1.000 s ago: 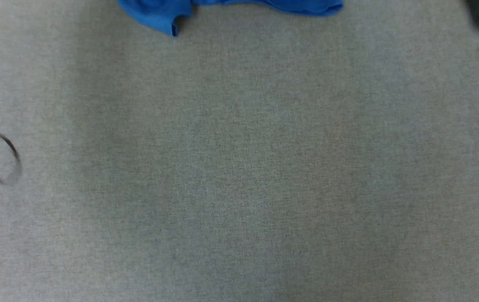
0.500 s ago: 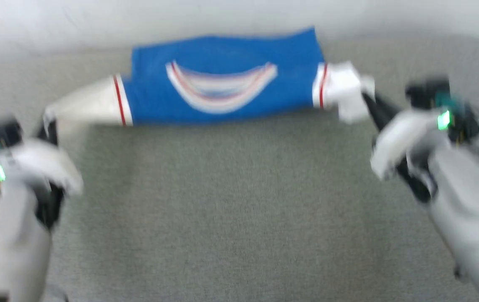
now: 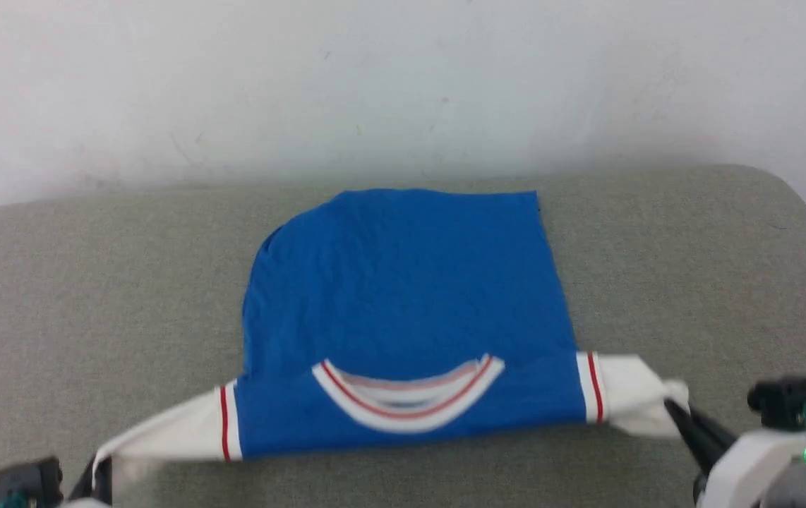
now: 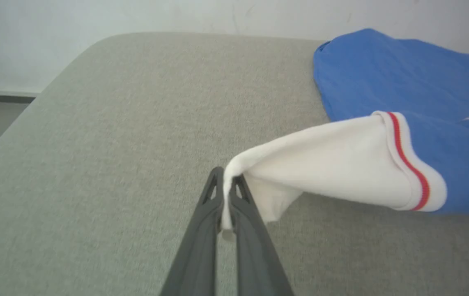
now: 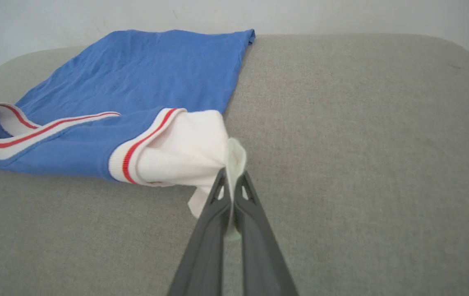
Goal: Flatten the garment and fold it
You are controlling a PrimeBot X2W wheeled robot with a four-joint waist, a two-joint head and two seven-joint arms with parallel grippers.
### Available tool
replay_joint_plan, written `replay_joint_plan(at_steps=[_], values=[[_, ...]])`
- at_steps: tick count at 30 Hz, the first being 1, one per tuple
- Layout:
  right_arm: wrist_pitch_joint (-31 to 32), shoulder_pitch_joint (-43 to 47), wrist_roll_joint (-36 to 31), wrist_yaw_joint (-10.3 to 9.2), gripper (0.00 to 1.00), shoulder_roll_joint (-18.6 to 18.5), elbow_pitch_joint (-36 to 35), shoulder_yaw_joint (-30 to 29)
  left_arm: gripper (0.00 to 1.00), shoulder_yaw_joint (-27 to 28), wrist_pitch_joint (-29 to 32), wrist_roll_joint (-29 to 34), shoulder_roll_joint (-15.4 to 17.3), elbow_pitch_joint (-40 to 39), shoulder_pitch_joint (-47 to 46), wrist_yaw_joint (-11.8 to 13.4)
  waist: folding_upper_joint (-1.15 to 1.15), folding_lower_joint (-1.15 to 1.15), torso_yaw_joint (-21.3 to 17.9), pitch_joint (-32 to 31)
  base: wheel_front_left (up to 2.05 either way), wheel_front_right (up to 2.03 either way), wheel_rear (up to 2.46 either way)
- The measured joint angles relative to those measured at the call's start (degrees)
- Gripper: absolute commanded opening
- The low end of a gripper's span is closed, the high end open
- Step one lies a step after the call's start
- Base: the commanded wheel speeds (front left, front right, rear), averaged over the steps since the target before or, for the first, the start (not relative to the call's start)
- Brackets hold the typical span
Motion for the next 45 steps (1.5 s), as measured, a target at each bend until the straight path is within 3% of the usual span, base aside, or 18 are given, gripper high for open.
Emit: replay_joint_plan(at_steps=[6,13,14,15,16,21,25,29,35,40,45], values=[[9.7,16.5,-3.1,0.00,0.00,10.0,-10.3,-9.0,0.00,0.1,6.4,-0.5,2.0,-8.9,11.5,6.9,0.00,0.02,0.5,-0.2,0.00,0.00,0.00],[15.8,25.8,-5.9,0.00,0.00,16.3,-12.7,-13.7,0.00,-0.2,8.4,-1.1,2.0,-11.1,16.1,9.4,0.00,0.01,1.3,0.2,0.00,0.00,0.00],[16.7,26.3,-5.8,0.00,0.16,16.6,-12.9,-13.7,0.00,-0.1,8.3,-1.3,1.8,-11.2,16.2,9.4,0.00,0.02,1.4,0.4,0.00,0.00,0.00],[17.0,26.6,-6.0,0.00,0.52,16.8,-13.3,-13.7,0.00,-0.1,8.3,-1.4,1.7,-11.3,16.2,9.4,0.00,0.02,1.5,0.5,0.00,0.00,0.00],[16.9,26.7,-5.8,0.00,1.00,17.1,-14.1,-13.8,0.00,0.1,7.7,-1.4,1.5,-11.6,16.2,9.4,0.00,0.02,1.7,0.7,0.00,0.00,0.00],[12.2,23.5,-6.2,-0.07,1.00,17.3,-19.5,-17.1,0.00,0.2,5.3,-1.2,0.4,-12.9,15.7,9.4,0.00,0.02,2.9,1.5,0.00,0.00,0.00],[9.1,12.5,-6.6,-0.07,1.00,17.6,-18.4,-19.2,0.00,0.1,3.7,-0.9,-0.6,-14.0,13.6,9.3,0.00,0.03,3.9,2.8,0.00,0.00,0.00],[8.0,-2.4,-6.6,-0.07,1.00,17.1,-7.9,-19.7,0.00,-0.7,2.7,-0.3,-1.6,-15.0,11.4,9.2,0.00,0.03,5.2,4.5,0.00,0.00,0.00],[8.1,-23.4,-6.6,-0.08,1.00,13.2,13.6,-19.0,0.00,-2.3,0.4,0.8,-3.7,-16.7,6.5,7.7,0.00,0.04,7.9,7.8,0.00,0.00,0.00],[11.4,-36.2,-7.3,-0.08,1.00,9.3,28.2,-18.3,0.00,-4.1,-1.3,1.1,-6.4,-17.8,1.6,6.0,0.00,0.04,11.0,10.9,0.00,0.00,0.00],[16.3,-45.9,-8.8,-0.08,1.00,6.9,38.6,-17.2,0.00,-5.5,-2.8,1.8,-8.0,-17.6,-2.4,4.7,0.00,0.04,13.8,14.4,0.00,0.00,0.00]])
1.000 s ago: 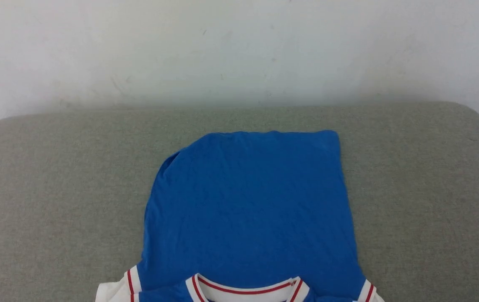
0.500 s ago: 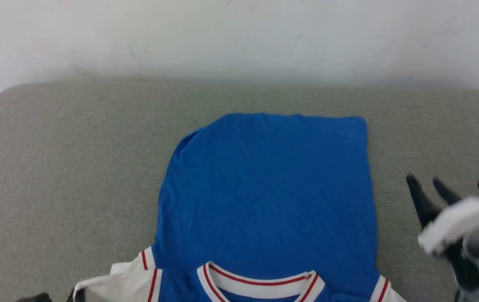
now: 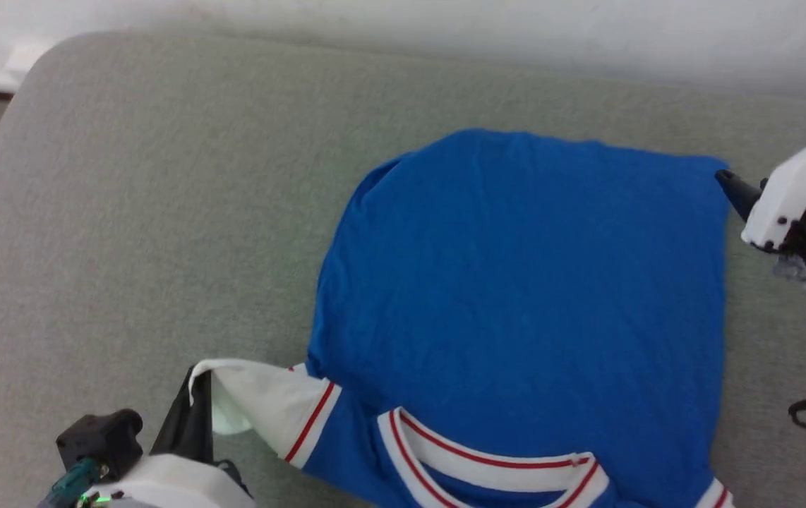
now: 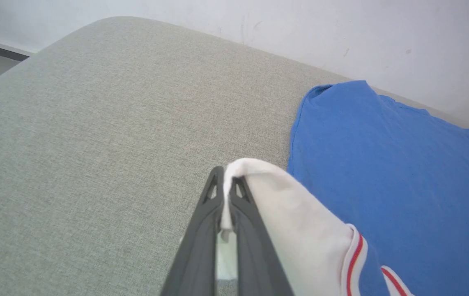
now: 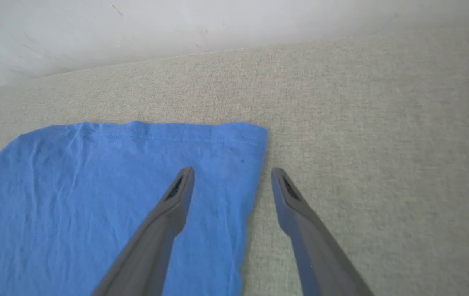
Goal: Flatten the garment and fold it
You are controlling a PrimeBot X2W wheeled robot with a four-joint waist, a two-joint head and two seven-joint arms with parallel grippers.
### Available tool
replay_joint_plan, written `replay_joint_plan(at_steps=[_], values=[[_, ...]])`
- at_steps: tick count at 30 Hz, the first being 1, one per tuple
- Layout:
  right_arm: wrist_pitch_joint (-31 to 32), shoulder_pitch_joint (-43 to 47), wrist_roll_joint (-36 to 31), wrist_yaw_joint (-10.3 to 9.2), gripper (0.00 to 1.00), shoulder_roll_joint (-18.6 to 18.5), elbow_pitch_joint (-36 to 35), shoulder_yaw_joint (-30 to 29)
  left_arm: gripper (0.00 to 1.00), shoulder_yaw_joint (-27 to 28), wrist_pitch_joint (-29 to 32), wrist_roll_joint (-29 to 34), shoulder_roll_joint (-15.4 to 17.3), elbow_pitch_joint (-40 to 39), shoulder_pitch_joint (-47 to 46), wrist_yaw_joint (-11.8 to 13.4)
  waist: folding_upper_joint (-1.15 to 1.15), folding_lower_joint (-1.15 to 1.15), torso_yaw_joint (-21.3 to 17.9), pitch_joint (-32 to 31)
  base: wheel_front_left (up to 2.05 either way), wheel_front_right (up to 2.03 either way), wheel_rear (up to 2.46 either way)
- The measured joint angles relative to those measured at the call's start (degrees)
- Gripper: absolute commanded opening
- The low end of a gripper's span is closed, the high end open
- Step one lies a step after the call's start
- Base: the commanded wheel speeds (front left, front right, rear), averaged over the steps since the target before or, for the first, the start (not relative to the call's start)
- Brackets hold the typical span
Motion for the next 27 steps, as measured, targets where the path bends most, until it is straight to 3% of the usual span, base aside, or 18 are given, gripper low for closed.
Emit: replay_joint_plan(at_steps=[13,14,15,17,23,27], values=[[8.7,-13.3,-5.9,0.03,1.00,-1.8,14.6,2.1,0.00,-0.4,-1.9,0.0,-0.8,1.9,-2.9,-1.9,0.00,-0.02,4.0,7.6,0.00,0.00,0.00],[10.0,-14.3,-5.9,0.02,0.90,-1.8,15.7,1.7,0.00,-0.4,-1.9,0.1,-0.7,2.3,-2.9,-1.9,0.00,-0.02,4.1,7.9,0.00,0.00,0.00],[11.3,-15.2,-5.9,0.01,0.44,-1.8,16.7,1.3,0.00,-0.4,-1.9,0.1,-0.7,2.7,-2.9,-1.9,0.00,-0.03,4.3,8.2,0.00,0.00,0.00],[13.2,-16.7,-6.2,-0.01,0.00,-2.0,18.3,1.0,0.00,-0.4,-1.9,0.1,-0.6,3.3,-2.9,-1.9,0.00,-0.03,4.4,8.5,0.00,0.00,0.00],[14.1,-17.3,-7.4,-0.08,0.00,-1.0,20.7,1.0,0.00,-0.5,-1.8,0.3,-0.3,4.5,-2.9,-1.9,0.00,-0.02,4.3,7.2,0.00,0.00,0.00],[9.6,-15.5,-8.1,-0.08,0.00,0.2,19.4,3.9,0.00,-0.4,-0.8,0.9,0.9,5.7,-2.8,-1.1,0.00,-0.02,3.9,5.3,0.00,0.00,0.00]])
